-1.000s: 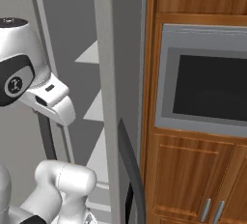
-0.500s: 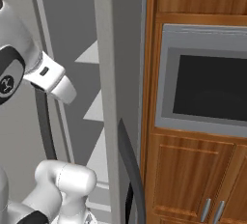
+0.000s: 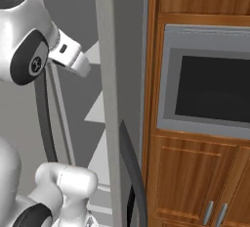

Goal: Take the sweet potato and cucumber out of the freezer and place them in the tupperware container on the counter. Then put the tupperware containing the vegetables back in the freezer.

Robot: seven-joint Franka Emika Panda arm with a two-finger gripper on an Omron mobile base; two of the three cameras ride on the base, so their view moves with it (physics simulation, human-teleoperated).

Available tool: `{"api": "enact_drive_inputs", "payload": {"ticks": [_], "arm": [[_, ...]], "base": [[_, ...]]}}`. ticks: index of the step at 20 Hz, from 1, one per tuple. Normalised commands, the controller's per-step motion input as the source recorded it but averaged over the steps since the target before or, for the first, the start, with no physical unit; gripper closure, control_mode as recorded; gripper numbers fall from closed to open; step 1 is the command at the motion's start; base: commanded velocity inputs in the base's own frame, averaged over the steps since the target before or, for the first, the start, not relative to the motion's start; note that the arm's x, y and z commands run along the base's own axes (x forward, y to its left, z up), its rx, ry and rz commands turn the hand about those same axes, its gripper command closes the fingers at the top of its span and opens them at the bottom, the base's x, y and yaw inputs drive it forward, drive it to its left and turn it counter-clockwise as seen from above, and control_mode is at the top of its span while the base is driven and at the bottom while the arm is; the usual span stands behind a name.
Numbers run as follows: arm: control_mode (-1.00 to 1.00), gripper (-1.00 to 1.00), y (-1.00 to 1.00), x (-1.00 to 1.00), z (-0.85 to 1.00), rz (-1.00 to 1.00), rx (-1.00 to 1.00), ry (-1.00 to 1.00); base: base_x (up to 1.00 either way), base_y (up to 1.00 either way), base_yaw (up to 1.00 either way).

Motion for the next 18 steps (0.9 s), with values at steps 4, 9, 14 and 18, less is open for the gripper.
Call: {"api": "enact_drive_inputs", "payload": {"ticks": [4, 9, 14, 18], "arm": [[-1.00, -1.00, -0.01, 0.77, 0.20, 0.07, 0.00, -0.03], [-1.00, -1.00, -0.02, 0.70, 0.07, 0.08, 0.00, -0.04], [-1.00, -1.00, -0.05, 0.59, -0.12, 0.06, 0.00, -0.09], [-1.00, -1.00, -0.16, 0.64, -0.12, 0.01, 0.00, -0.09]], "base": [[0.00, 0.00, 0.00], [0.00, 0.00, 0.00], [0.00, 0.00, 0.00], [0.00, 0.00, 0.00]]}}
